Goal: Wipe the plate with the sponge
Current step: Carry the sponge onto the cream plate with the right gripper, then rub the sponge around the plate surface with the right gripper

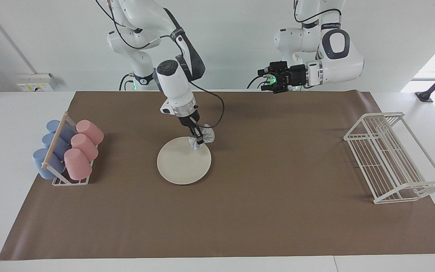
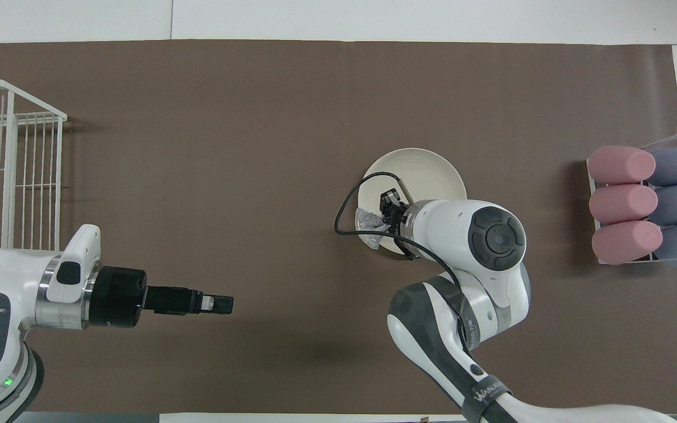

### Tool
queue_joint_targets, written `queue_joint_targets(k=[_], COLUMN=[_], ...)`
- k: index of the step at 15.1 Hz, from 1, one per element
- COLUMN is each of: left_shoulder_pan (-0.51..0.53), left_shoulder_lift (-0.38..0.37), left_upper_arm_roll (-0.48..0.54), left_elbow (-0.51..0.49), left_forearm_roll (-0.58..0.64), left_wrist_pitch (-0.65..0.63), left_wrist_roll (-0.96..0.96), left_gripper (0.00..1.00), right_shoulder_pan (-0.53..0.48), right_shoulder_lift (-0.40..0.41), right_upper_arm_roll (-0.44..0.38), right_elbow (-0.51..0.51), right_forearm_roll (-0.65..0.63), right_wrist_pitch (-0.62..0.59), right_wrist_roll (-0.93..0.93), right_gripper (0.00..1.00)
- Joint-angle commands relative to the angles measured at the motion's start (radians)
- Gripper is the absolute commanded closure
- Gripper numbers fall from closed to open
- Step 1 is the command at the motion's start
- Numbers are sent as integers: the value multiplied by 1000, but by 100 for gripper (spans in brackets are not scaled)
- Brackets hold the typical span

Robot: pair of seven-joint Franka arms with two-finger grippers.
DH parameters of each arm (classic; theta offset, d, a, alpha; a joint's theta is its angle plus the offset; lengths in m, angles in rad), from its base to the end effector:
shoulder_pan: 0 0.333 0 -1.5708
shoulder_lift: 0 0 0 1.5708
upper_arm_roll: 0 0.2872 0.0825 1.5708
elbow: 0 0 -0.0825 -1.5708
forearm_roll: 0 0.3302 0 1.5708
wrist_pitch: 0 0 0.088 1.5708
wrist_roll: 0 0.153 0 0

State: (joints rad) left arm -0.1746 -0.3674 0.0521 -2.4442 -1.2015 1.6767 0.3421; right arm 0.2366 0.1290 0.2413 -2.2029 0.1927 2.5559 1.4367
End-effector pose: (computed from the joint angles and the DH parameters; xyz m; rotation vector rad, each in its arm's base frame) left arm 0.3490 -0.1763 0.4497 1.9333 -0.0520 -0.2492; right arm 0.4740 0.2475 0.3118 -2.4360 1.5153 -0.0043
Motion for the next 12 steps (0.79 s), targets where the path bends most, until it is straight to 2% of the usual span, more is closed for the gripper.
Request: queue_joint_targets(k=[1, 6, 9, 11, 12], left_shoulder_pan=[43, 70, 79, 89, 84], left_shoulder_lift=[-7, -7, 4, 4, 7], left_upper_arm_roll=[-1, -3, -1, -5, -6], left_elbow=[53, 125, 137, 139, 145], left_forearm_roll=[152, 501, 655, 765, 816], left_wrist_pitch=[9, 8, 9, 12, 21], left_wrist_roll=[-69, -138, -140, -140, -147], left_gripper=[0, 0, 0, 0, 0], right_shoulder_pan=[-36, -51, -146, -218, -238], right_shoulder_lift=[52, 122, 127, 136, 136], right_upper_arm_roll=[16, 15, 15, 15, 15], right_elbow=[-3, -6, -20, -21, -21], right_forearm_roll=[24, 24, 24, 24, 24], right_wrist_pitch=[21, 76, 83, 81, 81], right_wrist_roll=[-85, -149, -293, -407, -445], right_gripper=[100, 100, 99, 91, 91])
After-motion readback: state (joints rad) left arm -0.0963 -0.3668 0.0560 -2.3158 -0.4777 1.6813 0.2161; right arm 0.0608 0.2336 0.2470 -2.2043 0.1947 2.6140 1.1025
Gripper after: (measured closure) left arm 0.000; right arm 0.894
